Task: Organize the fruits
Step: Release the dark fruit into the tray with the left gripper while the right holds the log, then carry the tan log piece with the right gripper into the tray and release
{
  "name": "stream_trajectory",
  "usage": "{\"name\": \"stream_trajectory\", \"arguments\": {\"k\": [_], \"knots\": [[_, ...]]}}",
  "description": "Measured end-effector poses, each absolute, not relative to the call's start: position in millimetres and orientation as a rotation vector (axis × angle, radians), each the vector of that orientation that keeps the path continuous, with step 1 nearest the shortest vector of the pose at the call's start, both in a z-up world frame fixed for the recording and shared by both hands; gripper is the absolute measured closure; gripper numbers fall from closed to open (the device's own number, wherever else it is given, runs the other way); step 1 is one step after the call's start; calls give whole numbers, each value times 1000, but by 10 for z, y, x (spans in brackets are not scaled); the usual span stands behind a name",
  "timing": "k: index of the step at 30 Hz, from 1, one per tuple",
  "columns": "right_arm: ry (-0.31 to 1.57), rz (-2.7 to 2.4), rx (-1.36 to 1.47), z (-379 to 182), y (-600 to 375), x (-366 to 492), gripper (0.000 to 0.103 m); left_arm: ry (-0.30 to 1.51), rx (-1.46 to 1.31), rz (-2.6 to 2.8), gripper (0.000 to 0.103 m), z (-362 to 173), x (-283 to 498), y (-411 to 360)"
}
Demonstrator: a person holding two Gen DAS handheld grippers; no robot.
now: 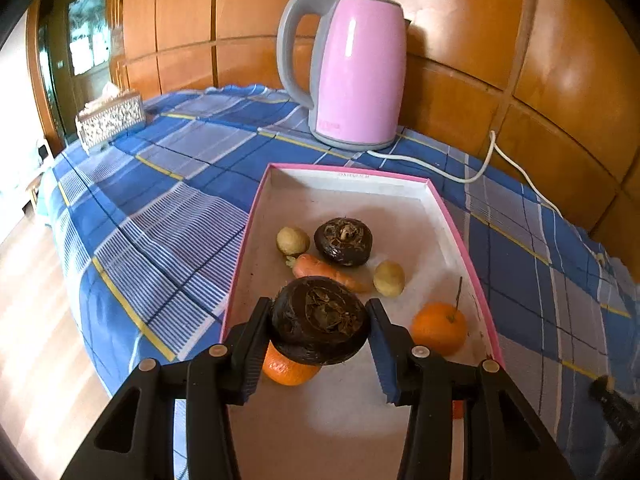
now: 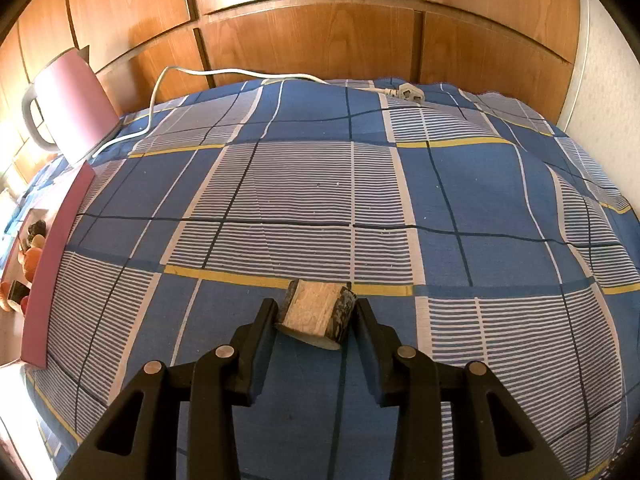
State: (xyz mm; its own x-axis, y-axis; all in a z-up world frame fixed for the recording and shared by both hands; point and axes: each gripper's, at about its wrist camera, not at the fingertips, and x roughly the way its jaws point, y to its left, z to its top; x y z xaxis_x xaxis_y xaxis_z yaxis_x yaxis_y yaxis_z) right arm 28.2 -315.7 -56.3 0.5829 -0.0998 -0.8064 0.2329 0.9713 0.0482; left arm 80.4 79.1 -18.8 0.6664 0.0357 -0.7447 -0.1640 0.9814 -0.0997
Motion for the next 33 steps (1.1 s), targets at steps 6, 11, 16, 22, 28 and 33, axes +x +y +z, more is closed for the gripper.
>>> {"name": "stream_trajectory", "arguments": {"k": [6,11,16,22,28,33], "knots": [[932,-195,153,-565,-3154,285,64,857,-215,131,55,-256,934,808],[932,-195,151,-565,-3152,285,64,831,-199,162,50,-256,953,775],[930,-196,153,-565,-3154,278,64,805,-201,186,38,-231,903,766],[929,-196,154,-564,-3154,279,64,786,-240,221,29,-193,760,803],[926,-197,159,-557,-3157,277,64,778,-263,241,28,-158,620,860],[928,-203,160,-545,-3153,286,64,767,-267,249,27,-120,493,915]]}}
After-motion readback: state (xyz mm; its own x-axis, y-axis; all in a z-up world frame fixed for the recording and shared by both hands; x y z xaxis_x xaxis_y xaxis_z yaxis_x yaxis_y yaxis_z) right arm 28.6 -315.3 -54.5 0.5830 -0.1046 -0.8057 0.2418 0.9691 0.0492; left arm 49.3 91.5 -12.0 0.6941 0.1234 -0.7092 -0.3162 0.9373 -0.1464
